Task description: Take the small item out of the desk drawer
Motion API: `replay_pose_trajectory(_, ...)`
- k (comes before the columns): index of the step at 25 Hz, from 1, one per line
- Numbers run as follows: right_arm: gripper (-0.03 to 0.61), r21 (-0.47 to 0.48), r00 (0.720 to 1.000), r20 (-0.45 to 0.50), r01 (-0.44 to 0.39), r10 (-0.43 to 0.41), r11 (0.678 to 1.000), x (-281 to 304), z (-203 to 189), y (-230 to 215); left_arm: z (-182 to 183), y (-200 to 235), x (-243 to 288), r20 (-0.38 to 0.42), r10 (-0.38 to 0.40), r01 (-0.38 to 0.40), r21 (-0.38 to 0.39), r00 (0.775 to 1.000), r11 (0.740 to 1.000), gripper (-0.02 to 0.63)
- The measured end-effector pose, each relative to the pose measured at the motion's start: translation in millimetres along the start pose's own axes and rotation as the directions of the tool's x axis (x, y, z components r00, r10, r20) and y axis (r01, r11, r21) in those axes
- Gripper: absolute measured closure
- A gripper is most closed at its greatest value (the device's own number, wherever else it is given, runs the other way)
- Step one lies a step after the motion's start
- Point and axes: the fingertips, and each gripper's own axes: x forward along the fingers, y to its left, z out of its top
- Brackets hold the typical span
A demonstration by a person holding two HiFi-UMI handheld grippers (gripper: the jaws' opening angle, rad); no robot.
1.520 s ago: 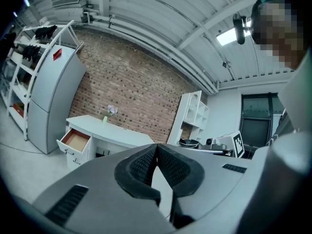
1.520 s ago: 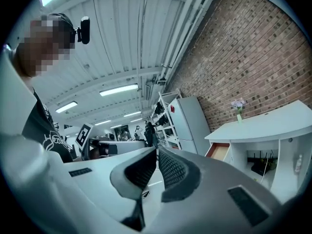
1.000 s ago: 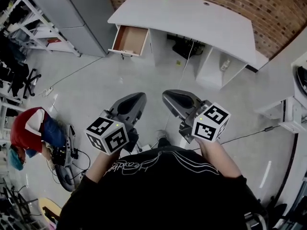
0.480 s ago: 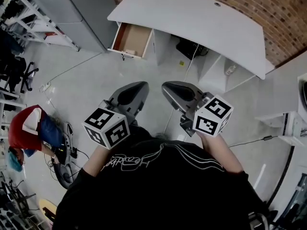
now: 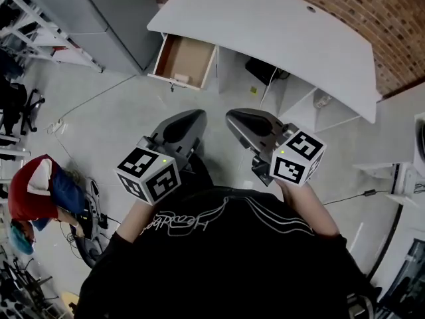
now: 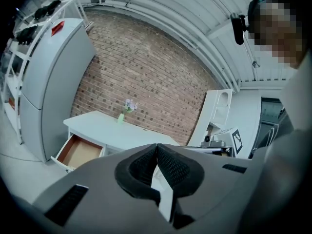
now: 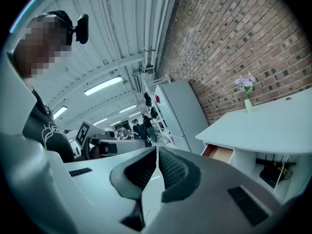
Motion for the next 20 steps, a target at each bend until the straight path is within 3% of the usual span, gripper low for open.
replay_pose_trajectory(7, 0.534, 0.087, 0.999, -0.037, 0.041, -0.038, 0.995, 112, 19, -64, 32, 126, 35, -0.066, -0.012, 0.007, -0.08, 0.998, 0.997, 0.592)
replay_pose_trajectory(14, 0.534, 0.158, 0.995, -0.058, 0.084, -0.076, 0.984, 224, 30, -123, 58, 255, 60, -0.155, -0.02, 0.005, -0.101, 0.988, 0.995, 0.592)
replay_pose_trajectory(20, 0.532, 0.195, 0.989, -0.084, 0.136, -0.122, 0.971, 284, 19, -183, 53, 339, 88, -0.213, -0.018, -0.008, -0.117, 0.977, 0.993, 0.592)
